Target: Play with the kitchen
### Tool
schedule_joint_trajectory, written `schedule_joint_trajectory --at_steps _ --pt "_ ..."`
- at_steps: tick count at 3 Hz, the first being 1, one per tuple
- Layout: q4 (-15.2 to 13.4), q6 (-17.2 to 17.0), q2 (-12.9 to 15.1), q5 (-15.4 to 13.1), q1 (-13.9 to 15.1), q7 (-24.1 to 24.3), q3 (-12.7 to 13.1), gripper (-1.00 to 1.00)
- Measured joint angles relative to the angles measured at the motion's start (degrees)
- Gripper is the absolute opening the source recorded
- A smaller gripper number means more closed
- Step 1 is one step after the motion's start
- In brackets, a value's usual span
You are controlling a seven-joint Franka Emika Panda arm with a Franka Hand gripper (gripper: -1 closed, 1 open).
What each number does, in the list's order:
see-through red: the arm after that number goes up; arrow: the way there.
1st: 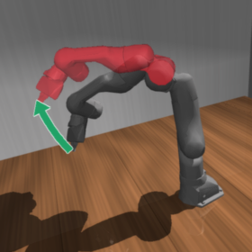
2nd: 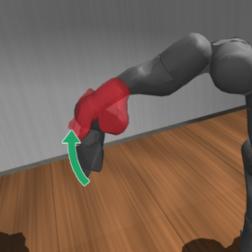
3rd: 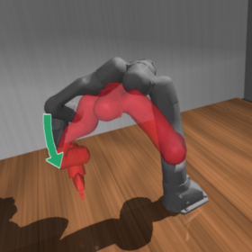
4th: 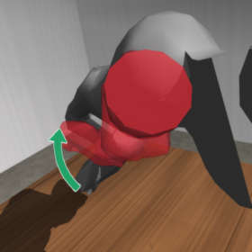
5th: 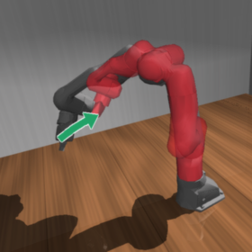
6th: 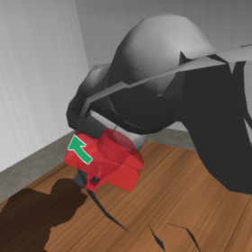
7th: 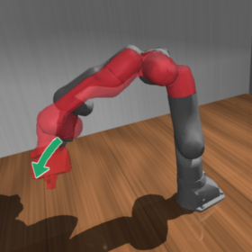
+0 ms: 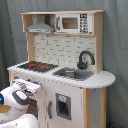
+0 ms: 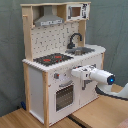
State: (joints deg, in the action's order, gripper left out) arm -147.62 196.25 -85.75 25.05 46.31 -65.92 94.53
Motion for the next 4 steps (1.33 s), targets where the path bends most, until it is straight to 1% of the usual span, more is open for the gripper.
schedule_joint_trajectory --at_steps 1,2,3,4 --pt "-0.2 -3.9 -0.1 2.3 -4.0 0.0 -0.1 1.00" --pt "-0.3 -8.1 -0.2 5.2 -7.2 1.0 -0.4 1.00" --pt "-0.4 -12.1 -1.4 6.1 -8.9 5.5 -1.7 1.00" --pt "-0.4 -15.5 -2.0 6.1 -10.3 9.8 -3.0 1.00"
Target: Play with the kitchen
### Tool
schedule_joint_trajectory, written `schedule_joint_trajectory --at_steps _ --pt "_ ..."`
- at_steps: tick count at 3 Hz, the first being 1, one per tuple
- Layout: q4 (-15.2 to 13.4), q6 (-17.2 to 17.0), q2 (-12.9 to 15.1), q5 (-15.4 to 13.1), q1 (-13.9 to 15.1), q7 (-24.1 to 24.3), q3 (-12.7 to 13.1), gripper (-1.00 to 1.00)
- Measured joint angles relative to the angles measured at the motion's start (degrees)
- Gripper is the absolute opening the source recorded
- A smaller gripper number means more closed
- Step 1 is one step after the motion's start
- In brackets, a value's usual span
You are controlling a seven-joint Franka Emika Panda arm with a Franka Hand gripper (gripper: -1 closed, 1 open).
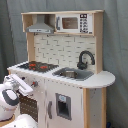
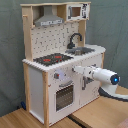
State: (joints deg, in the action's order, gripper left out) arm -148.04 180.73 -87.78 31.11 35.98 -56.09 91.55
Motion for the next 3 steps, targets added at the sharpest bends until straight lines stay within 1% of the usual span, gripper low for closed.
schedule_joint_trajectory --at_steps 1,2,3 --pt "0.0 -3.8 0.0 0.0 -1.5 4.1 -1.1 1.00" --pt "0.1 -8.4 0.0 0.0 -3.4 9.1 -2.2 1.00" --pt "0.3 -11.9 0.0 -0.2 -4.8 13.3 -3.4 1.00"
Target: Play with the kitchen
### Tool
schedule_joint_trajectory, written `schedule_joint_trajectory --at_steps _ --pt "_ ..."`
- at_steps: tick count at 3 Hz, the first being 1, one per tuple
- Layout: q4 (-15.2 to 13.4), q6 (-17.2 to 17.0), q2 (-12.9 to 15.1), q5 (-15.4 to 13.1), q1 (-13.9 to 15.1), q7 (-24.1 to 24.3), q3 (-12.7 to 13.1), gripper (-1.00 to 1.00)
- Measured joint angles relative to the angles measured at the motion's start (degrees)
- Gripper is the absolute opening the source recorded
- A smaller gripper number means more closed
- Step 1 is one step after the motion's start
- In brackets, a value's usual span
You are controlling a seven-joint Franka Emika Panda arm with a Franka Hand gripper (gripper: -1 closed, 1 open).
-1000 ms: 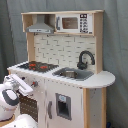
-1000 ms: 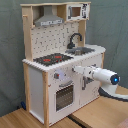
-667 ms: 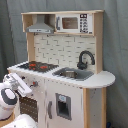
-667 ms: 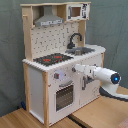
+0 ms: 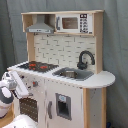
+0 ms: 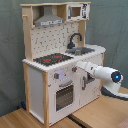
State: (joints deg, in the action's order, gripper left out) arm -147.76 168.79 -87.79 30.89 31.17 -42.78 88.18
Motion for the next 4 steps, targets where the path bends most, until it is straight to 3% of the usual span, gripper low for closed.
schedule_joint_trajectory --at_steps 2,4 --pt "1.4 -7.7 0.0 -0.7 -1.6 10.3 -3.8 1.00" --pt "3.9 -14.2 0.1 -3.3 -1.4 20.3 -7.8 1.00"
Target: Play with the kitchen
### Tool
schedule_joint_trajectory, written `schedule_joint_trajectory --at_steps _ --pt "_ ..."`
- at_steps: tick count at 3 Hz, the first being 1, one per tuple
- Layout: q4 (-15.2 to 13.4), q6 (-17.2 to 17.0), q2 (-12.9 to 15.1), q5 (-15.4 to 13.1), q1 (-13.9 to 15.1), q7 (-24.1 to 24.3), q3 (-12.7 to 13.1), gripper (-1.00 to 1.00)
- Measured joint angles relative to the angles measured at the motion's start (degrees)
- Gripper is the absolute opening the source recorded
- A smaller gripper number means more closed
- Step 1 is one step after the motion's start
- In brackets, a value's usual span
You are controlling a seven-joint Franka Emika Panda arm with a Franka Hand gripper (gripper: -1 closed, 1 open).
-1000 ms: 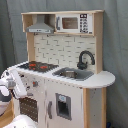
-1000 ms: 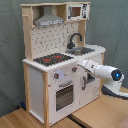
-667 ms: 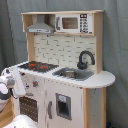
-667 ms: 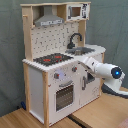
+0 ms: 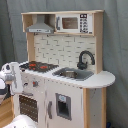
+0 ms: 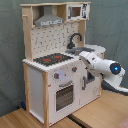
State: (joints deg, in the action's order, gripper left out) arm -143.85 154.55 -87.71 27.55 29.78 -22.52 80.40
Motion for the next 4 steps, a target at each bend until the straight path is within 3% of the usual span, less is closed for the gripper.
schedule_joint_trajectory --at_steps 4 --pt "5.8 -13.0 1.5 -7.9 2.2 16.5 -6.5 1.00"
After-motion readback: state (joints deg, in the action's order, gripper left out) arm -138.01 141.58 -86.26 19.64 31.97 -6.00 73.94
